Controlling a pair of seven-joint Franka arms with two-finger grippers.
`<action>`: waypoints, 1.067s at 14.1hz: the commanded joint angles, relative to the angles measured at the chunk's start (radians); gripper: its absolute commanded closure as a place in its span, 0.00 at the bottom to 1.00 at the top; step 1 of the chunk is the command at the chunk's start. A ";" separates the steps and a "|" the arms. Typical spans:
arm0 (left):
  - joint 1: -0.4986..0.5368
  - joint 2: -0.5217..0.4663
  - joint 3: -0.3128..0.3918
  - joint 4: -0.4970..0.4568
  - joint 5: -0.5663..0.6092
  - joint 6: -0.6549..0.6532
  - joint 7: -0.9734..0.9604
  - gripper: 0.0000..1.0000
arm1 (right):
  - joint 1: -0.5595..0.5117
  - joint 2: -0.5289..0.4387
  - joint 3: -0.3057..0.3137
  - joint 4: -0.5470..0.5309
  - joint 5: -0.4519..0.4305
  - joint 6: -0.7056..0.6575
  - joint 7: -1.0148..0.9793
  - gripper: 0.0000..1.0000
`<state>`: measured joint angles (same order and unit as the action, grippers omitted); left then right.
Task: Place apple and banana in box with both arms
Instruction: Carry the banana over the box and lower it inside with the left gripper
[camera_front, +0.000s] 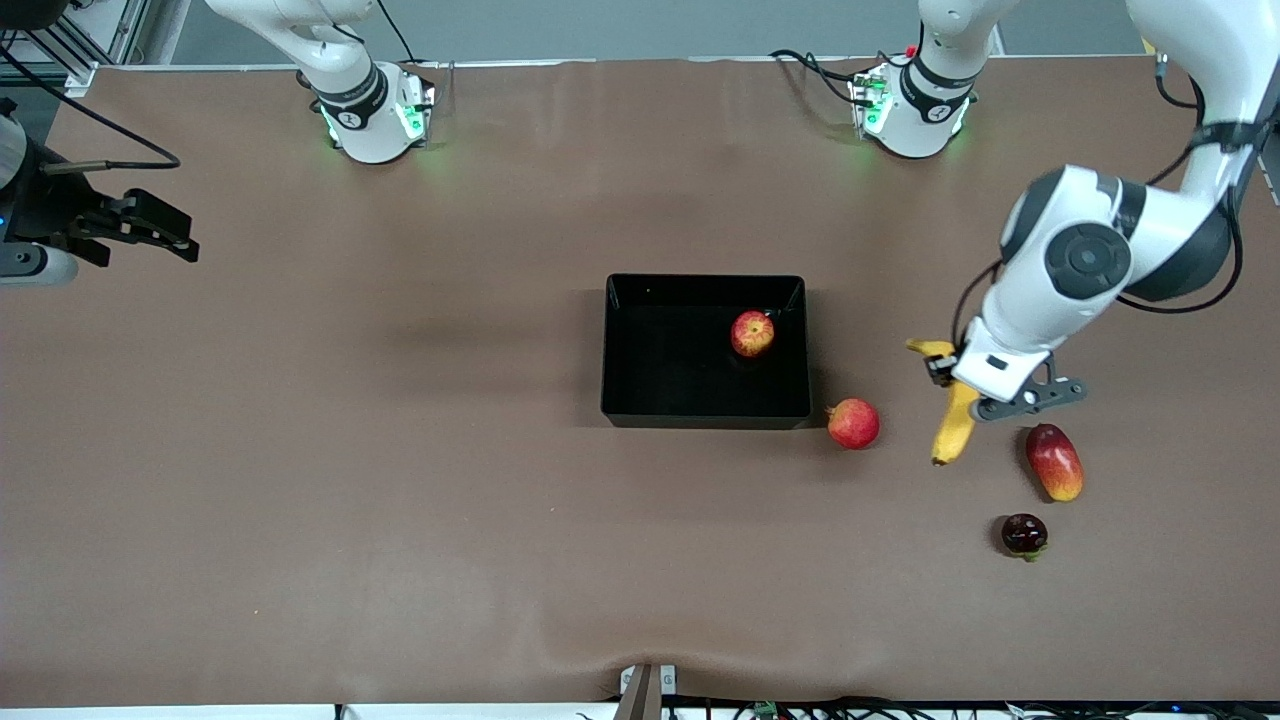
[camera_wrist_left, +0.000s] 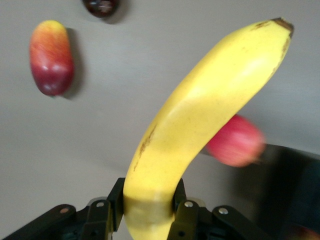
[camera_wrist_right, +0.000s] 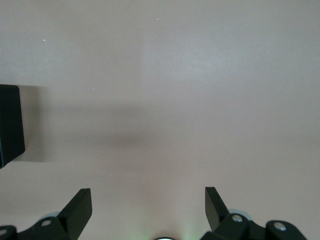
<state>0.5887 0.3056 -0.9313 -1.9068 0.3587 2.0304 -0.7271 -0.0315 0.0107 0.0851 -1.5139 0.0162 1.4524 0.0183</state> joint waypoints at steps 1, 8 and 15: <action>-0.105 0.039 -0.012 0.103 -0.078 -0.076 -0.177 1.00 | 0.015 -0.034 0.005 -0.028 0.004 0.005 0.040 0.00; -0.421 0.202 0.002 0.181 -0.063 -0.059 -0.667 1.00 | -0.005 -0.032 -0.001 -0.031 0.005 -0.007 0.035 0.00; -0.776 0.411 0.199 0.316 0.065 -0.024 -0.903 1.00 | -0.004 -0.029 0.001 -0.031 0.005 -0.003 0.029 0.00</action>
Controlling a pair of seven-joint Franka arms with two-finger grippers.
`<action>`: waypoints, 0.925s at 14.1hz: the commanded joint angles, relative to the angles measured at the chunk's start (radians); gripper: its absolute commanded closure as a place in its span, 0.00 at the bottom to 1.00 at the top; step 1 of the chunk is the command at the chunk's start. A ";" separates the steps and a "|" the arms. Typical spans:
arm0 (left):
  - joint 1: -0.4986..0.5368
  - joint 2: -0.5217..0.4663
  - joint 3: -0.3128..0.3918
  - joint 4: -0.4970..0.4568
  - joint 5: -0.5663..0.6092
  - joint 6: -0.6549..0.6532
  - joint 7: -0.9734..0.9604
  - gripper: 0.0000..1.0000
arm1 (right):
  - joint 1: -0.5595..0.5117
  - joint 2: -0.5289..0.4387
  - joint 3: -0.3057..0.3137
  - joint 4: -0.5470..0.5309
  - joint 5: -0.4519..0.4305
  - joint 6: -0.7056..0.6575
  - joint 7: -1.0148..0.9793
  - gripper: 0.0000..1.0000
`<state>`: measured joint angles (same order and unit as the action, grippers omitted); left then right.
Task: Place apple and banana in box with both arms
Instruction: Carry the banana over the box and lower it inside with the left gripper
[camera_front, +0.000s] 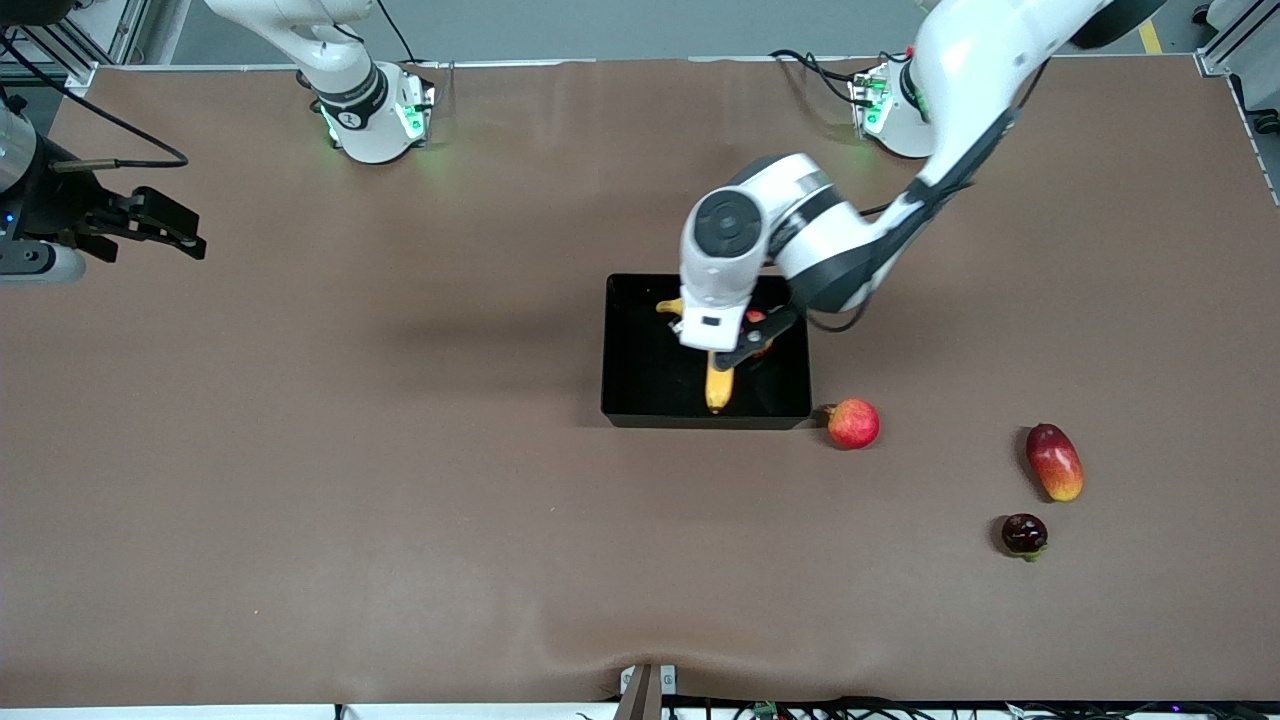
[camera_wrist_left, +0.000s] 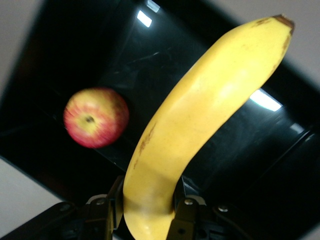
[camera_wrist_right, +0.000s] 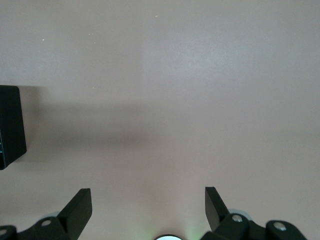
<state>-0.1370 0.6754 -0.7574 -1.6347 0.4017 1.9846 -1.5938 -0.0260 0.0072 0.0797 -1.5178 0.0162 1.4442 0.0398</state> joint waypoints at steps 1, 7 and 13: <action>-0.084 0.052 0.045 0.045 0.023 0.057 -0.054 1.00 | -0.009 -0.024 0.006 -0.025 0.004 0.005 0.006 0.00; -0.256 0.131 0.217 0.046 0.023 0.203 -0.066 1.00 | -0.009 -0.024 0.006 -0.024 0.004 0.004 0.003 0.00; -0.250 0.096 0.250 0.070 0.086 0.197 -0.048 0.00 | -0.012 -0.024 0.006 -0.027 0.004 0.001 -0.001 0.00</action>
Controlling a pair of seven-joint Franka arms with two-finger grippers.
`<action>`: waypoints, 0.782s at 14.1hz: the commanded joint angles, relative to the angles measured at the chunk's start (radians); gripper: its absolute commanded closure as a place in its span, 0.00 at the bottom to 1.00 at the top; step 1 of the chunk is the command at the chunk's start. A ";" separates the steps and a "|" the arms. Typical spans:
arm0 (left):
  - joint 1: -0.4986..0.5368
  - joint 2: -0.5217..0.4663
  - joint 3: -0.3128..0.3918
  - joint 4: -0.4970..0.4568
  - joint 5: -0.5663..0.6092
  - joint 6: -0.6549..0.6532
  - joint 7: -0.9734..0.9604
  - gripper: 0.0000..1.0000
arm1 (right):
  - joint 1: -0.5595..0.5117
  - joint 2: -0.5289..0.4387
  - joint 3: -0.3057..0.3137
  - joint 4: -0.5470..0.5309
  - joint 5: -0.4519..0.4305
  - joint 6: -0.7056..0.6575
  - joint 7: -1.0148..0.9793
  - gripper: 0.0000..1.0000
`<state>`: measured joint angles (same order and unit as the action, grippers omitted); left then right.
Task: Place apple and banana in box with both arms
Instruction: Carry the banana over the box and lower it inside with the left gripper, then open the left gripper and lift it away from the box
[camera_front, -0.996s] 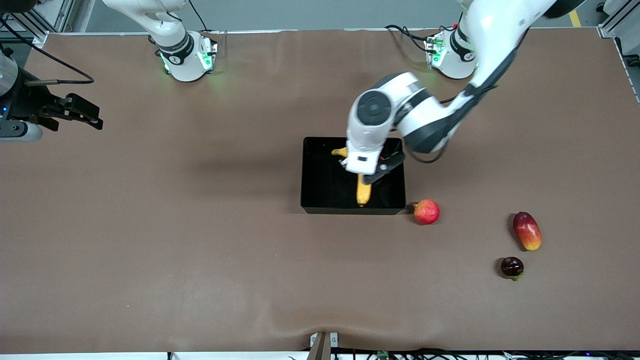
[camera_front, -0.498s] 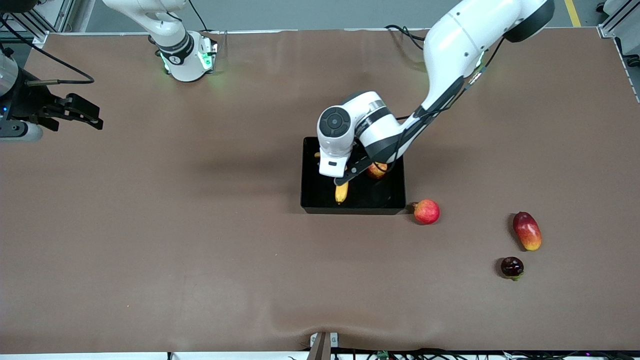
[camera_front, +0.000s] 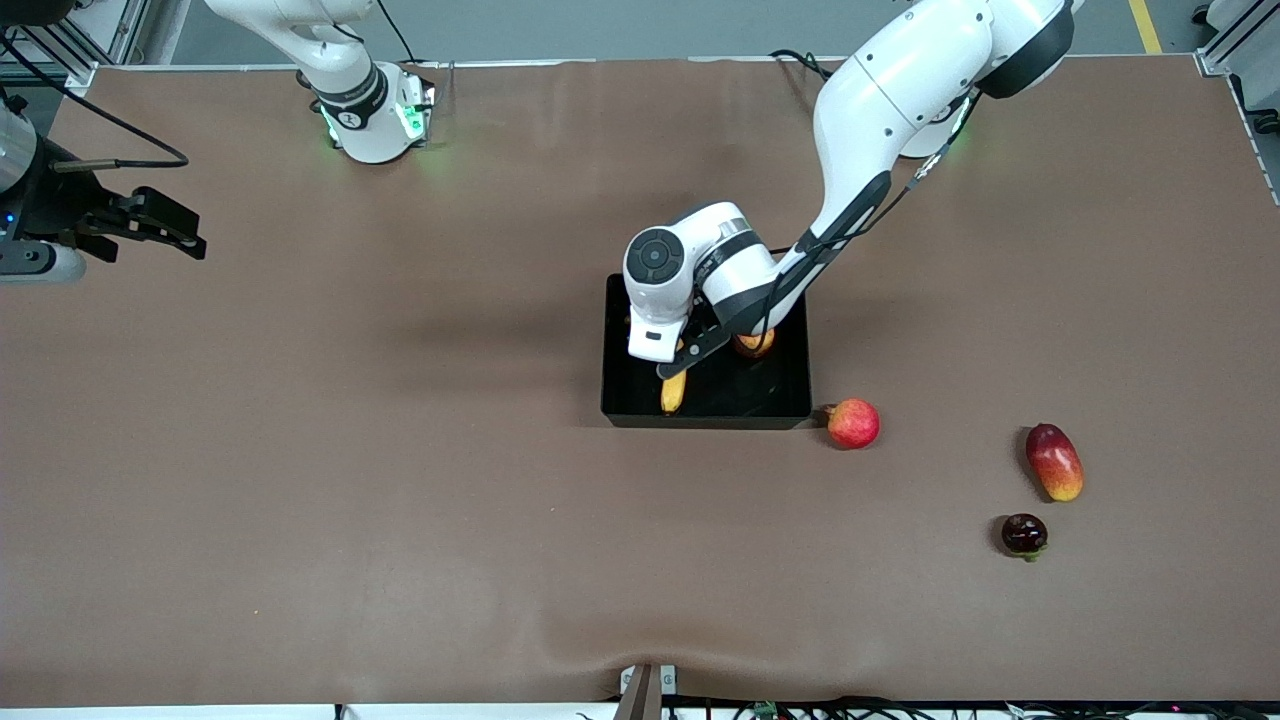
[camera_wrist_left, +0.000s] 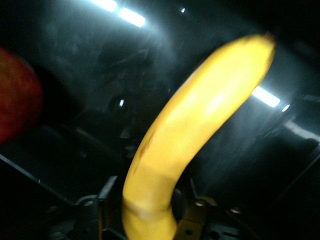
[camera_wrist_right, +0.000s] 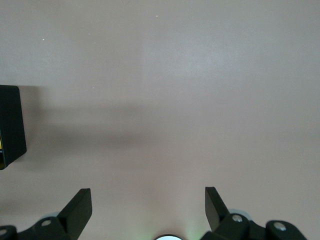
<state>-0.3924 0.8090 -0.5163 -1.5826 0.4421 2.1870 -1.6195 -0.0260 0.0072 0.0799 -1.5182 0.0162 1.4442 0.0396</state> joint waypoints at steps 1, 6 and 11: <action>0.029 -0.072 0.009 0.019 0.049 -0.024 -0.011 0.00 | -0.012 -0.024 0.006 -0.027 0.004 0.001 -0.007 0.00; 0.190 -0.270 0.005 0.019 0.043 -0.159 0.261 0.00 | -0.014 -0.024 0.004 -0.027 0.005 -0.002 -0.009 0.00; 0.349 -0.439 -0.001 0.019 -0.040 -0.332 0.576 0.00 | -0.014 -0.024 0.004 -0.028 0.005 -0.008 -0.007 0.00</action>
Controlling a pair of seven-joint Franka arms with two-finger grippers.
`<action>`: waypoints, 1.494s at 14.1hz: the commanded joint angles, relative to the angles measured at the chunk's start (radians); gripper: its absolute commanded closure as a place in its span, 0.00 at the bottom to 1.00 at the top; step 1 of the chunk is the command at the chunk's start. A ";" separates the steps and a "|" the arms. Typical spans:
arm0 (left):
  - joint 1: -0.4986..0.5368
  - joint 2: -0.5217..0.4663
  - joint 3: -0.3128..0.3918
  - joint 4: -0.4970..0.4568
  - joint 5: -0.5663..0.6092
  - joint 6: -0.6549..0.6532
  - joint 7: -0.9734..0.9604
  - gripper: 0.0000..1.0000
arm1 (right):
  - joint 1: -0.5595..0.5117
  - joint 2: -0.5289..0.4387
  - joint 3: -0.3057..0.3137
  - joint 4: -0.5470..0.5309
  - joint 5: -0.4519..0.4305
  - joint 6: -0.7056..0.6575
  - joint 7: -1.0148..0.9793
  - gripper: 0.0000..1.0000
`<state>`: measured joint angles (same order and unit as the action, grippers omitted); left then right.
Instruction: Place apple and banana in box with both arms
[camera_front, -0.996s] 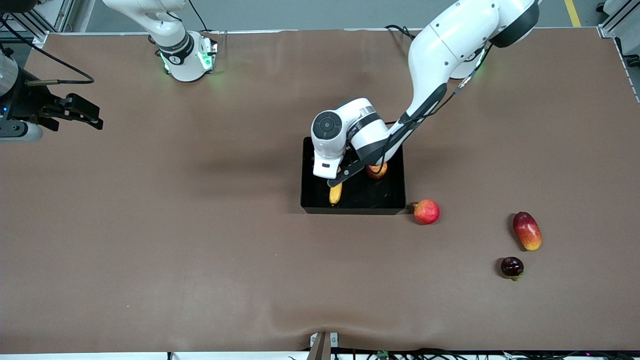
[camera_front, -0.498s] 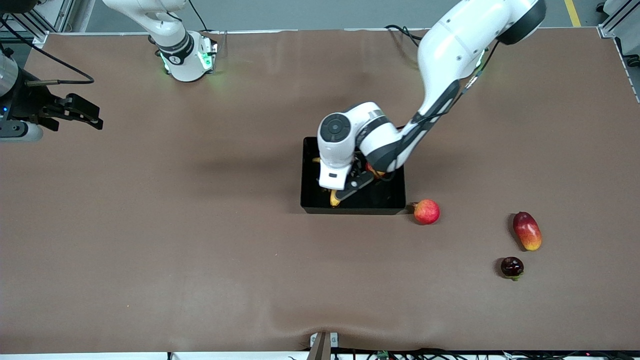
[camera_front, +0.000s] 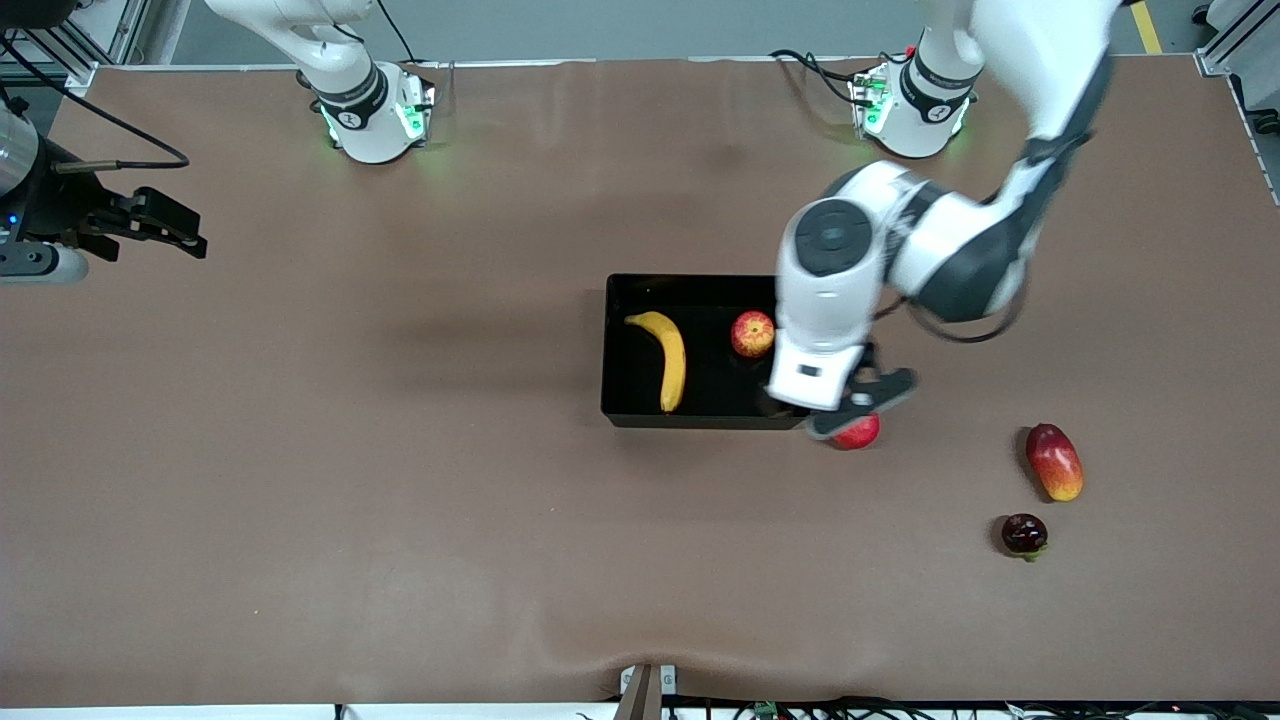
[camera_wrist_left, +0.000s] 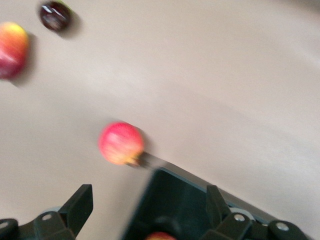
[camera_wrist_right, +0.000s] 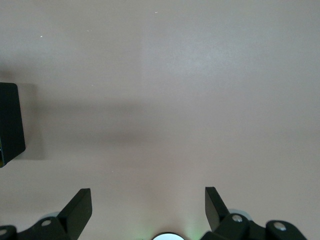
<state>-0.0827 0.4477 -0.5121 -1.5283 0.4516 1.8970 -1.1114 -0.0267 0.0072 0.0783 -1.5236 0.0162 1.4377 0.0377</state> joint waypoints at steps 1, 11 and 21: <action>0.070 -0.105 -0.005 -0.033 -0.083 -0.065 0.109 0.00 | -0.013 -0.023 0.006 -0.023 0.005 -0.002 -0.005 0.00; 0.143 -0.359 0.200 -0.032 -0.287 -0.298 0.691 0.00 | -0.016 -0.019 0.006 -0.006 0.044 0.007 -0.007 0.00; 0.070 -0.487 0.460 -0.027 -0.405 -0.427 1.033 0.00 | -0.033 0.004 0.005 0.022 0.021 0.004 -0.017 0.00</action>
<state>-0.0089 0.0079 -0.0553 -1.5312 0.0730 1.4813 -0.0975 -0.0340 0.0108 0.0719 -1.4902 0.0362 1.4440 -0.0318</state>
